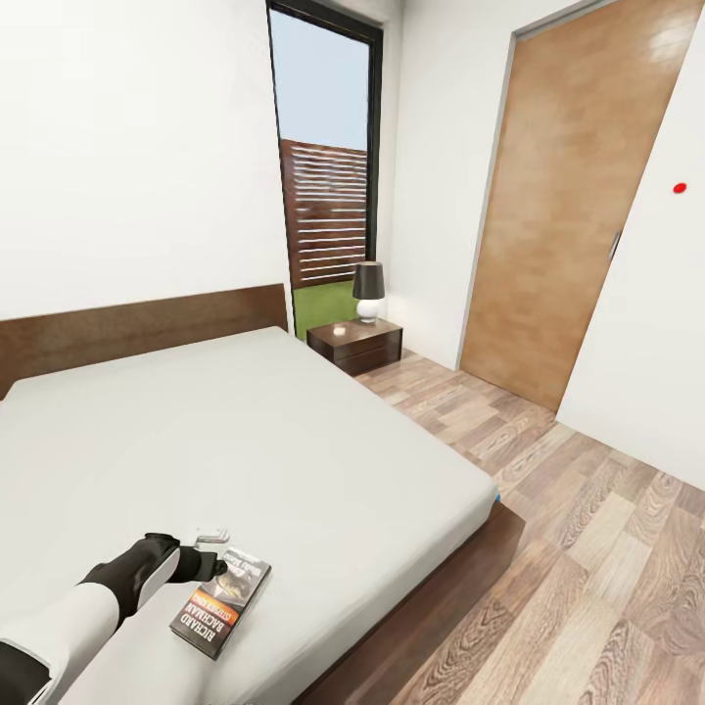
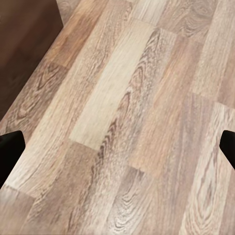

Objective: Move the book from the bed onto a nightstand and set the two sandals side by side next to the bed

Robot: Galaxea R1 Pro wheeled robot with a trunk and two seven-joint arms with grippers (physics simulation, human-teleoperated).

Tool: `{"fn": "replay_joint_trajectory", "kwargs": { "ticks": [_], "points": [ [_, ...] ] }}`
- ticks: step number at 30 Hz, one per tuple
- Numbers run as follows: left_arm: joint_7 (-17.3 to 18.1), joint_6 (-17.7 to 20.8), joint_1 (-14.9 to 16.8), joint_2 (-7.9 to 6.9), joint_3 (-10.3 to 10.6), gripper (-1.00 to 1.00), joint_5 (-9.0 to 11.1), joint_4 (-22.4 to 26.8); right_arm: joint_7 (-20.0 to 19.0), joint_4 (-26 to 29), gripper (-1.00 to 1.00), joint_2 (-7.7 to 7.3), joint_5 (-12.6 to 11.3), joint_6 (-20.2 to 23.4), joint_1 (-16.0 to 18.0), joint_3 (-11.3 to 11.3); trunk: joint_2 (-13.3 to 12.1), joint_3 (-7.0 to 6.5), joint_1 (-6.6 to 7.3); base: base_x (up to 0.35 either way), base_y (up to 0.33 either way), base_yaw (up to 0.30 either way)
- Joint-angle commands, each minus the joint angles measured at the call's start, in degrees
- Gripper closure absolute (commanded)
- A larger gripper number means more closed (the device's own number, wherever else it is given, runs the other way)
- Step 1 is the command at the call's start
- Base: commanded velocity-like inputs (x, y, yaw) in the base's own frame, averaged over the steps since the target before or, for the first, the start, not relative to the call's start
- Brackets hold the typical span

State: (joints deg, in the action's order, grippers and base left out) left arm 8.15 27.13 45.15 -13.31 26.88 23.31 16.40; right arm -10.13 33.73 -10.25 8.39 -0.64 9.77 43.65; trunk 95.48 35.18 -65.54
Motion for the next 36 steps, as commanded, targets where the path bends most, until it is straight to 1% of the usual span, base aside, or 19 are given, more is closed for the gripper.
{"fn": "replay_joint_trajectory", "kwargs": {
  "ticks": [1, 6, 9, 12, 15, 16, 20, 28, 32, 36],
  "points": [
    [0.2, 0.3, 0.0, -0.08, 0.2, -1.0, 0.1, 0.1, -0.5, 0.0, -1.0, 0.05, 0.6, -0.1, 0.1, 0.4, 0.0, 0.06, 0.0, 0.0, 0.0, 0.0],
    [1.1, 0.3, 0.0, -1.04, 0.2, -1.0, 0.2, 0.2, -0.5, 0.0, -1.0, 0.05, 0.6, -0.1, 0.1, 0.1, 0.0, 0.06, 0.0, 0.0, 0.0, 0.0],
    [3.5, 0.4, 0.1, -2.1, 0.2, -1.0, 0.2, 0.3, -0.5, 0.0, -1.0, 0.05, 0.6, -0.1, 0.1, 0.0, 0.0, 0.06, 0.0, 0.0, 0.0, 0.0],
    [6.3, 0.3, 0.2, -3.7, 0.2, -1.0, 0.1, 0.3, -0.5, 0.0, -1.0, 0.08, 0.6, -0.1, 0.1, 0.0, 0.0, 0.06, 0.0, 0.0, 0.0, 0.0],
    [8.1, 0.3, 0.3, -4.83, 0.2, -1.0, 0.1, 0.2, -0.5, -0.1, -1.0, 0.1, 0.6, -0.1, 0.1, 0.0, 0.0, 0.06, 0.0, 0.0, 0.0, 0.0],
    [8.1, 0.3, 0.3, -4.83, 0.2, -1.0, 0.1, 0.2, -0.5, -0.1, -1.0, 0.1, 0.6, -0.1, 0.1, 0.0, 0.0, 0.06, 0.0, 0.0, 0.0, 0.0],
    [9.3, 0.3, 0.4, -5.64, 0.2, -1.0, 0.1, 0.2, -0.5, -0.1, -1.0, 0.09, 0.6, -0.1, 0.1, 0.0, 0.0, 0.06, 0.0, 0.0, 0.0, 0.0],
    [10.3, 0.3, 0.5, -6.11, 0.2, -1.0, 0.1, 0.2, -0.5, -0.3, -1.0, 0.06, 0.6, -0.1, 0.1, -0.1, 0.0, 0.06, 0.0, 0.0, 0.0, 0.0],
    [12.8, 0.3, 0.5, -6.23, 0.2, -1.0, 0.1, 0.2, -0.5, -0.4, -1.0, 0.06, 0.7, -0.1, 0.1, -0.1, 0.0, 0.06, 0.0, 0.0, 0.0, 0.0],
    [13.7, 0.3, 0.5, -6.22, 0.2, -1.0, 0.0, 0.2, -0.5, -0.4, -1.0, 0.05, 0.7, -0.1, 0.1, -0.1, 0.0, 0.06, 0.0, 0.0, 0.0, 0.0]
  ]
}}
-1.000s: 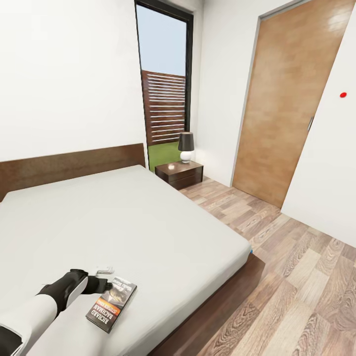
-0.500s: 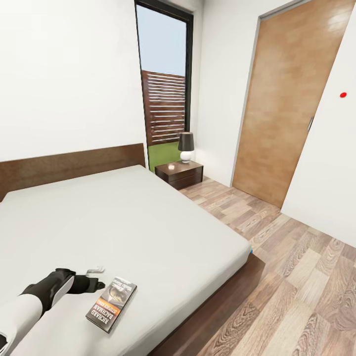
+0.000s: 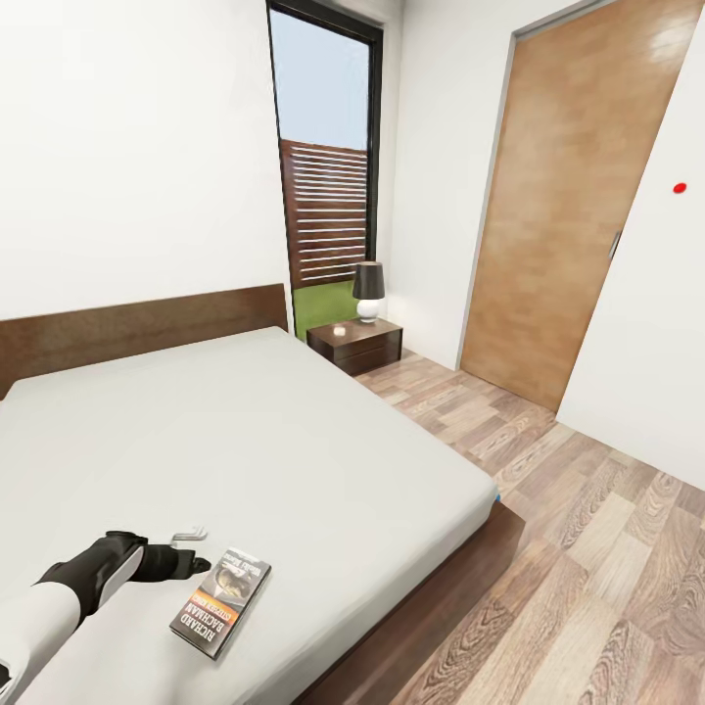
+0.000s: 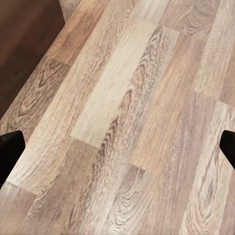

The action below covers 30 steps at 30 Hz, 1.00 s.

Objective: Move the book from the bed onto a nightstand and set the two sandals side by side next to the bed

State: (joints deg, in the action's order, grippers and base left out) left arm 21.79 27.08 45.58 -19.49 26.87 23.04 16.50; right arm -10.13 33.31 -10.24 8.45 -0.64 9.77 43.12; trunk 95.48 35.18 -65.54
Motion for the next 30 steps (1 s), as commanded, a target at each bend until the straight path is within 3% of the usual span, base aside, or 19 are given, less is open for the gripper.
{"fn": "replay_joint_trajectory", "kwargs": {
  "ticks": [1, 9, 18, 30],
  "points": [
    [0.2, 0.3, 0.0, -0.04, 0.2, -1.0, 0.3, 0.1, -0.5, 0.0, -1.0, 0.05, 0.6, -0.1, 0.1, 0.5, 0.0, 0.06, 0.0, 0.0, 0.0, 0.0],
    [0.8, 0.2, 0.0, 0.03, 0.3, -1.0, 0.3, 0.0, -0.5, 0.0, -1.0, 0.07, 0.6, -0.1, 0.1, 0.5, 3.2, 1.49, -1.75, 0.0, 0.0, 0.0],
    [1.3, 0.1, 0.0, 0.04, 0.3, -1.0, 0.3, 0.1, -0.5, 0.0, -1.0, 0.12, 0.6, -0.1, 0.1, 0.5, 3.2, 1.49, -1.75, 0.0, 0.0, 0.0],
    [1.4, -0.2, 0.0, -0.02, 0.3, -1.0, 0.3, 0.1, -0.5, 0.0, -1.0, 0.14, 0.6, -0.1, 0.1, 0.5, 8.1, 3.65, -4.39, 0.0, 0.0, 0.0]
  ]
}}
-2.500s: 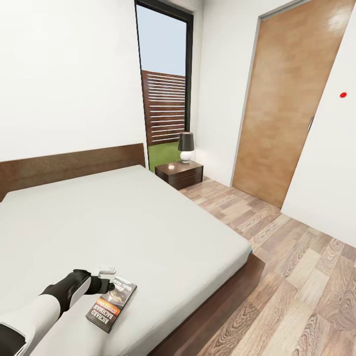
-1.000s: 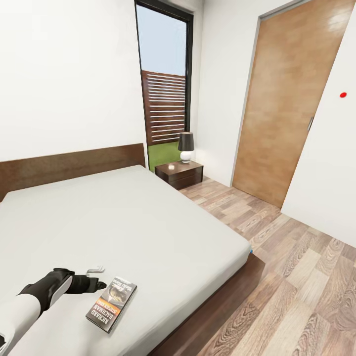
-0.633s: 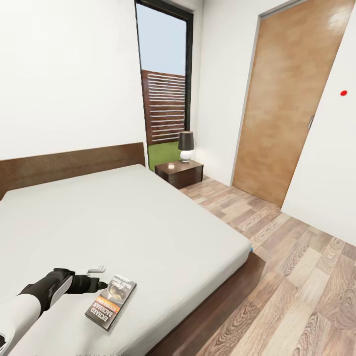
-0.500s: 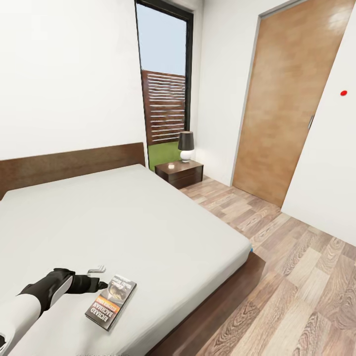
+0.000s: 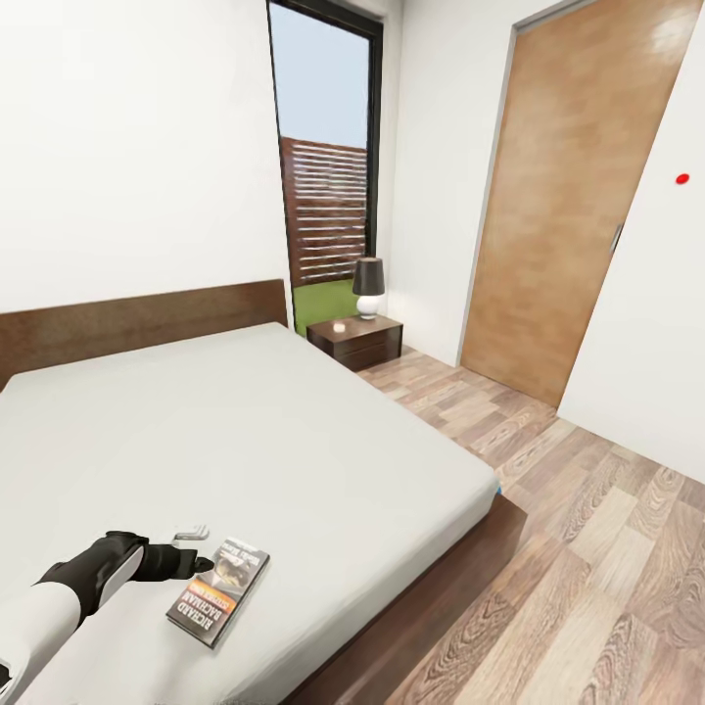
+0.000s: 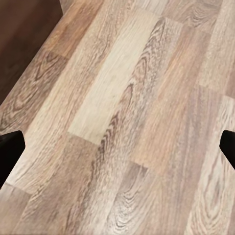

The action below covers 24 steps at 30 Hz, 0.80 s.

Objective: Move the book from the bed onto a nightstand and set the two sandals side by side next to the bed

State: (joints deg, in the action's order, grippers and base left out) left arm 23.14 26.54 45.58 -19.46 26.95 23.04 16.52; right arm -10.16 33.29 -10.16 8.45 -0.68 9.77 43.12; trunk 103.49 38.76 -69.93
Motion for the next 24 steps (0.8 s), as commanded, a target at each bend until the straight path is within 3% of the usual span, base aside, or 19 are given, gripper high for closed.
{"fn": "replay_joint_trajectory", "kwargs": {
  "ticks": [1, 6, 16, 24],
  "points": [
    [0.0, 0.3, 0.0, -0.05, 0.2, -1.0, 0.3, 0.1, -0.5, 0.0, -1.0, 0.05, 0.6, -0.1, 0.1, 0.5, 0.4, 0.24, -0.22, 0.0, 0.0, 0.0],
    [0.1, 0.3, 0.0, -0.05, 0.2, -1.0, 0.3, 0.1, -0.5, 0.0, -1.0, 0.05, 0.6, -0.1, 0.1, 0.4, 1.2, 0.6, -0.66, 0.0, 0.0, 0.0],
    [0.1, 0.2, 0.0, -0.05, 0.2, -1.0, 0.3, 0.1, -0.5, 0.0, -1.0, 0.05, 0.6, -0.1, 0.1, 0.4, 5.3, 2.39, -2.86, 0.0, 0.0, 0.0],
    [0.2, 0.2, 0.0, -0.05, 0.2, -1.0, 0.3, 0.1, -0.5, 0.0, -1.0, 0.05, 0.6, -0.1, 0.1, 0.4, 5.3, 2.39, -2.86, 0.0, 0.0, 0.0]
  ]
}}
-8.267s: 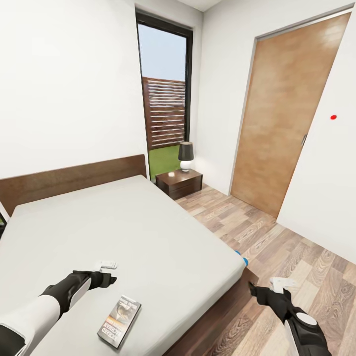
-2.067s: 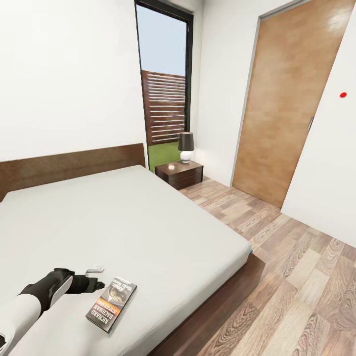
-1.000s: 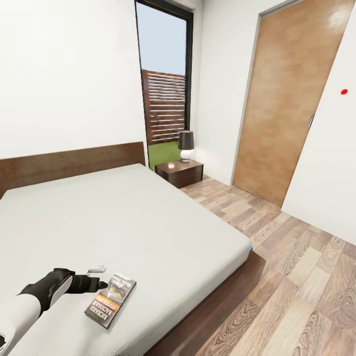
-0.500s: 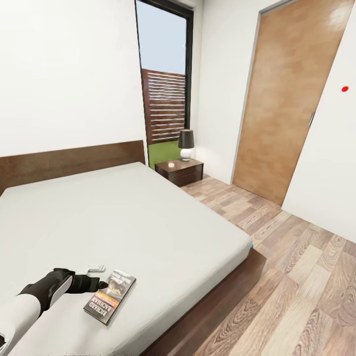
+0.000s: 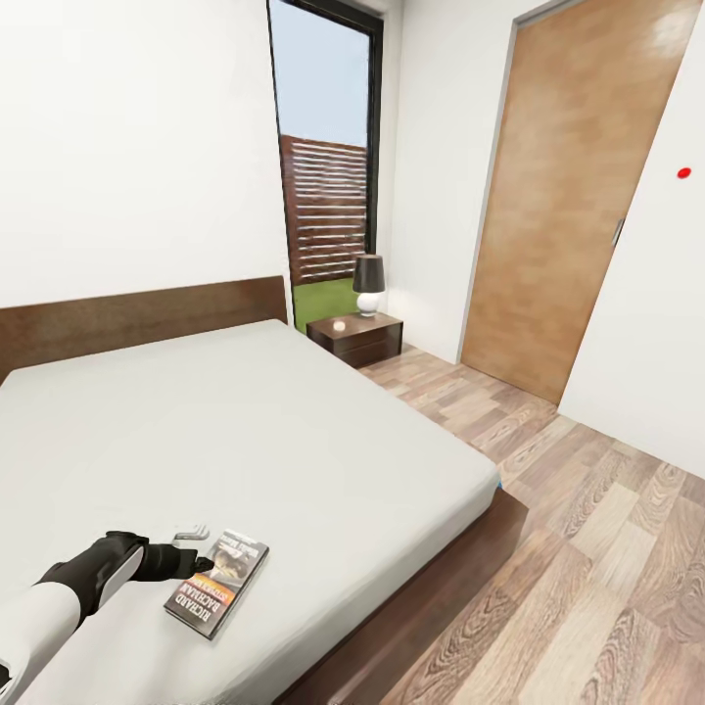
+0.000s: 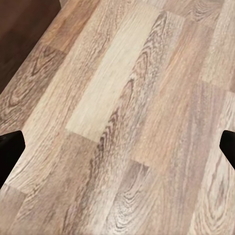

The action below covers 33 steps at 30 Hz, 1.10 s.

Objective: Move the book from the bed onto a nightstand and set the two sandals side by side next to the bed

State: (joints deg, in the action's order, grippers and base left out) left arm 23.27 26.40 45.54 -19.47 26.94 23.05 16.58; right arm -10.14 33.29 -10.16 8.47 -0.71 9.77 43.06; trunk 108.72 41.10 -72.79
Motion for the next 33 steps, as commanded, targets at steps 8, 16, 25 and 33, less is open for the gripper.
{"fn": "replay_joint_trajectory", "kwargs": {
  "ticks": [8, 16, 25, 33],
  "points": [
    [0.1, 0.4, 0.0, -0.04, 0.2, -1.0, 0.4, 0.1, -0.5, 0.0, -1.0, 0.05, 0.6, -0.1, 0.1, 0.5, 2.4, 1.13, -1.31, 0.0, 0.0, 0.0],
    [0.2, 0.4, 0.0, 0.01, 0.2, -1.0, 0.3, 0.1, -0.5, 0.0, -1.0, 0.05, 0.6, -0.1, 0.1, 0.5, 2.4, 1.13, -1.31, 0.0, 0.0, 0.0],
    [0.2, 0.4, 0.0, 0.04, 0.2, -1.0, 0.3, 0.1, -0.5, 0.0, -1.0, 0.05, 0.6, -0.1, 0.1, 0.4, 3.6, 1.67, -1.97, 0.0, 0.0, 0.0],
    [0.2, 0.4, 0.0, 0.04, 0.2, -1.0, 0.3, 0.1, -0.5, 0.0, -1.0, 0.05, 0.6, -0.1, 0.1, 0.5, 6.0, 2.75, -3.29, 0.0, 0.0, 0.0]
  ]
}}
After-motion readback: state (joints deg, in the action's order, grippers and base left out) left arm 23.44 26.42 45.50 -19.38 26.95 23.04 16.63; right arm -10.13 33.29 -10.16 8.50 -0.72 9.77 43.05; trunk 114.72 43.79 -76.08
